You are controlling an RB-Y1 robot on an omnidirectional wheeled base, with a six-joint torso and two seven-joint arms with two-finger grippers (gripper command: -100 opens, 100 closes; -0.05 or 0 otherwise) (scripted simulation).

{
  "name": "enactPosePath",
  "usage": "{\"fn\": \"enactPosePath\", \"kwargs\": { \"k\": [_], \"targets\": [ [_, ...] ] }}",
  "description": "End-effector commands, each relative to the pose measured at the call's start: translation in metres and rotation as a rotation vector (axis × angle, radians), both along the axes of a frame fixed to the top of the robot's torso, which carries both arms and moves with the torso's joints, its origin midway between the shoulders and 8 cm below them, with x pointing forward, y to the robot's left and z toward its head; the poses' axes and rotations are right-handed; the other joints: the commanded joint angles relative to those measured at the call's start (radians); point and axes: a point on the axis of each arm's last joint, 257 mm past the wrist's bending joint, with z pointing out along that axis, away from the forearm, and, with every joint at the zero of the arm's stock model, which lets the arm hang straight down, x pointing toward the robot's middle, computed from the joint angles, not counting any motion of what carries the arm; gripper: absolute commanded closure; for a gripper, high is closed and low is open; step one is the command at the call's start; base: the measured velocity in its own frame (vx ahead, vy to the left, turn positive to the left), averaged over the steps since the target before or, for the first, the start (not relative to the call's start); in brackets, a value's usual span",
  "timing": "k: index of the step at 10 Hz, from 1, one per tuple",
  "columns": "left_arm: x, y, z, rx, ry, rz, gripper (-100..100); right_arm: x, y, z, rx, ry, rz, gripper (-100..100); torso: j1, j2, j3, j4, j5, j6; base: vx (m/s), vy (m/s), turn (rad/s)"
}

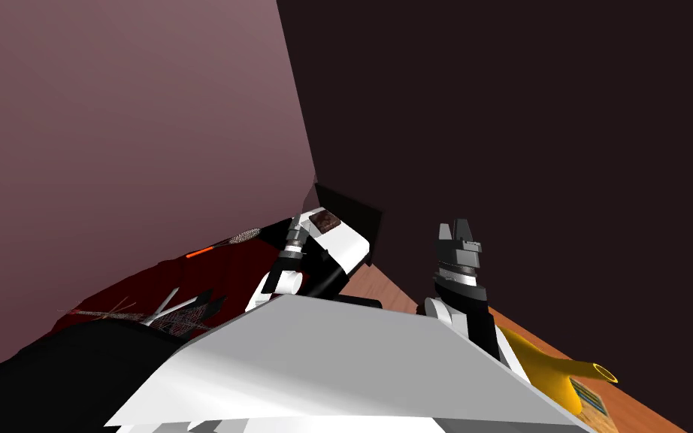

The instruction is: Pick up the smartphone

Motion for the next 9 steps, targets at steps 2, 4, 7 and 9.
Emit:
{"fn": "enactPosePath", "kwargs": {
  "k": [2,4,7,9],
  "targets": [
    [0.009,0.003,-0.023,-0.023,0.076,-0.001,-100,0.000,0.000,0.000,0.000,0.000,0.000,0,0.000,0.000,0.000,0.000,0.000,0.000,0.071,-0.019,0.021],
    [0.021,0.007,-0.059,-0.065,0.182,-0.002,-100,0.000,0.000,0.000,0.000,0.000,0.000,0,-0.001,-0.001,0.000,0.000,0.000,0.000,0.110,-0.033,0.042],
    [0.027,0.010,-0.084,-0.090,0.261,0.003,-100,0.000,0.000,0.000,0.000,0.000,0.000,0,0.000,0.002,0.001,0.000,0.000,0.000,0.061,-0.019,0.013],
    [0.031,0.012,-0.104,-0.114,0.320,0.006,-100,0.000,0.000,0.000,0.000,0.000,0.000,0,0.000,0.001,0.001,0.000,0.000,0.000,0.075,-0.024,0.028]
  ]
}}
